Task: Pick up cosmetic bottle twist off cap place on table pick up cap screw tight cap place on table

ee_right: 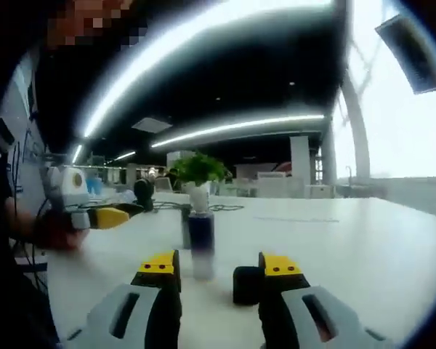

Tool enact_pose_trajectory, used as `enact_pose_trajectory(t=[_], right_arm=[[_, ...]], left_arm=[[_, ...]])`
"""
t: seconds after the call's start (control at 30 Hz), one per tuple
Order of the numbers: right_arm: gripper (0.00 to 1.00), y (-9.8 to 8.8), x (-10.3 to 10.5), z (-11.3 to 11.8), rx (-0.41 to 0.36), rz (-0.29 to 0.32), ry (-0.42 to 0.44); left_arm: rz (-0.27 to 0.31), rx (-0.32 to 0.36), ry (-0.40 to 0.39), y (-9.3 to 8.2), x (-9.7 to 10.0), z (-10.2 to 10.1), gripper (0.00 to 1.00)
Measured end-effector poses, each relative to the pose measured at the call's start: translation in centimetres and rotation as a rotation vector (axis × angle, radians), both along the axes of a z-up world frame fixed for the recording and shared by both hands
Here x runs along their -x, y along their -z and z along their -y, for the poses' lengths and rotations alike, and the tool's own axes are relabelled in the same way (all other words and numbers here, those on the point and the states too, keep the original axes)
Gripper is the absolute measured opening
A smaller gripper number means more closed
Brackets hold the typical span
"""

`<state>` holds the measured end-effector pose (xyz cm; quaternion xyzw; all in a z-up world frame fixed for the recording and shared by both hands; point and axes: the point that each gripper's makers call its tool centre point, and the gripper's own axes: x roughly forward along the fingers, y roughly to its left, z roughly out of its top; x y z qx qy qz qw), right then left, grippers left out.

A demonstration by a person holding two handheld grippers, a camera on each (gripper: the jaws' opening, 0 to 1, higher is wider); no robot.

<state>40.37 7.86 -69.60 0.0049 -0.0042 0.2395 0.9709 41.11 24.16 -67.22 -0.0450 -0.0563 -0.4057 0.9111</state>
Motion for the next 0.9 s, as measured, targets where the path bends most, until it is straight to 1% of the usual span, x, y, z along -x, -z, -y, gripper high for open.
enact_pose_trajectory(t=[0.1, 0.23, 0.3, 0.33, 0.37, 0.47, 0.63, 0.83, 0.9], right_arm=[[0.35, -0.1, 0.5, 0.4, -0.015, 0.001, -0.022], [0.34, -0.1, 1.4, 0.9, 0.01, 0.019, -0.039], [0.33, -0.3, 1.6, 0.9, 0.008, 0.035, -0.054], [0.32, -0.4, 1.7, 0.7, -0.004, 0.047, -0.069], [0.32, -0.4, 1.7, 0.5, 0.0, 0.057, -0.08], [0.32, -0.2, 1.5, 0.4, 0.008, 0.044, -0.078], [0.3, -0.3, 1.4, 0.8, -0.013, 0.039, -0.066], [0.29, -0.3, 1.4, 0.5, -0.002, 0.044, -0.063], [0.29, -0.5, 1.3, 0.6, -0.019, 0.046, -0.06]], left_arm=[[0.004, -0.023, 0.001, 0.2, 0.8, -0.1, 0.25], [0.006, -0.048, -0.008, 0.5, 1.4, -0.4, 0.26], [0.004, -0.047, -0.02, 0.5, 1.5, -0.8, 0.27], [-0.004, -0.043, -0.023, 0.6, 1.5, -1.0, 0.27], [-0.011, -0.034, -0.026, 0.5, 1.5, -1.2, 0.28], [-0.019, -0.012, -0.035, 0.4, 1.3, -1.5, 0.29], [-0.018, -0.02, -0.033, 0.6, 1.2, -1.3, 0.29], [-0.02, -0.041, -0.015, 0.8, 1.1, -0.6, 0.31], [-0.028, -0.064, -0.022, 1.1, 0.8, -0.3, 0.32]])
